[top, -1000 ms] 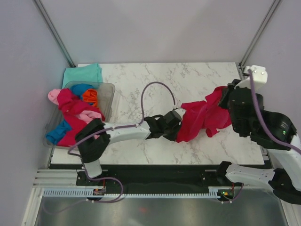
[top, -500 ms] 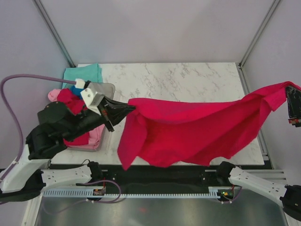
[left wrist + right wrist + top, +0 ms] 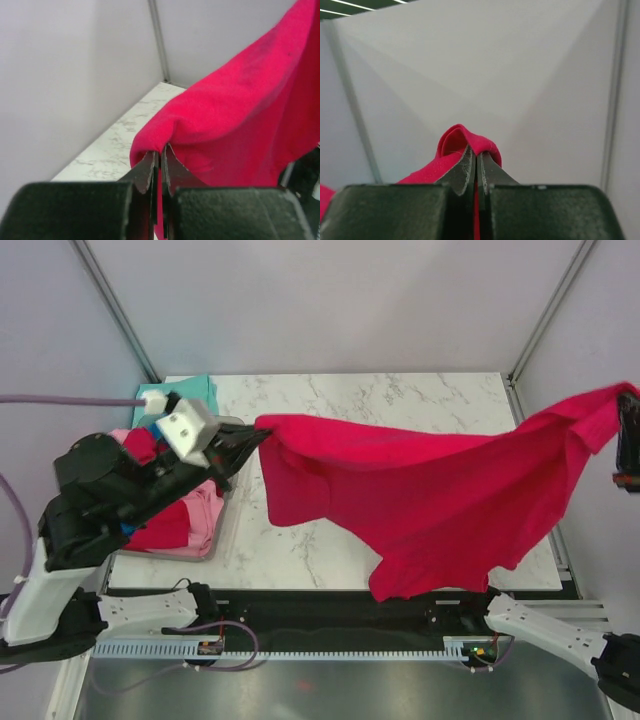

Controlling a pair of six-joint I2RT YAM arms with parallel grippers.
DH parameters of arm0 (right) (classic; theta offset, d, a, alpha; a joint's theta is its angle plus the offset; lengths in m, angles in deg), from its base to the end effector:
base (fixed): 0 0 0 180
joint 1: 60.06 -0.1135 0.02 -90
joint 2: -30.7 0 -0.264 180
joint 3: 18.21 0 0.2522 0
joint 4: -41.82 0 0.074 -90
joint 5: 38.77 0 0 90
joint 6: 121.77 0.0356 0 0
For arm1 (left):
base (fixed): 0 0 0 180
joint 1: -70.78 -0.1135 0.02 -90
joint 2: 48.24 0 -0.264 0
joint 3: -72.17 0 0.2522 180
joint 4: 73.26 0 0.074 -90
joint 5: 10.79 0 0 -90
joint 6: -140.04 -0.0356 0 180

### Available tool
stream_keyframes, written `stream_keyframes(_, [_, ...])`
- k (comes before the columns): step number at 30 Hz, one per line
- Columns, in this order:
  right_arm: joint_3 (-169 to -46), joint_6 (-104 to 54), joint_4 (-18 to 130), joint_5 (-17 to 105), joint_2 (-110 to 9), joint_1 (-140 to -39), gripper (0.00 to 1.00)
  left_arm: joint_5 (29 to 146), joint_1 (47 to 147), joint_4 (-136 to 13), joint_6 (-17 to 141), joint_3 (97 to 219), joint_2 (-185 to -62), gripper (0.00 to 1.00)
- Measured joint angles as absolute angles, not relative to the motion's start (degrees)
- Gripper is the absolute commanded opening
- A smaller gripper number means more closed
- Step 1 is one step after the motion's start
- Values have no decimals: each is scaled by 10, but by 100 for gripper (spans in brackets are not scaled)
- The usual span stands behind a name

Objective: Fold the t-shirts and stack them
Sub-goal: Flatten the tshirt out

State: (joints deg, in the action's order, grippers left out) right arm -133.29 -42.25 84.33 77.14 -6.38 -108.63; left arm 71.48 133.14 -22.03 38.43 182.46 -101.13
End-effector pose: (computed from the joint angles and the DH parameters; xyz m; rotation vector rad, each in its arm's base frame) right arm -0.0227 -0.0492 0.5809 -0.0979 1.0240 0.3907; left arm 0.0531 -0.0910 0.5482 0.8070 1.2580 -0.6205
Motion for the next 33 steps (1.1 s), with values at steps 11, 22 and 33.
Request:
stream_keyframes(11, [-1513, -363, 853, 738, -740, -719, 98, 952, 863, -177, 534, 1991, -1579, 95])
stream_keyframes(22, [-1326, -209, 995, 622, -770, -643, 98, 951, 841, -114, 610, 1783, -1494, 97])
stream_keyframes(33, [-1016, -100, 817, 471, -585, -685, 96, 893, 889, -206, 633, 1611, -1443, 80])
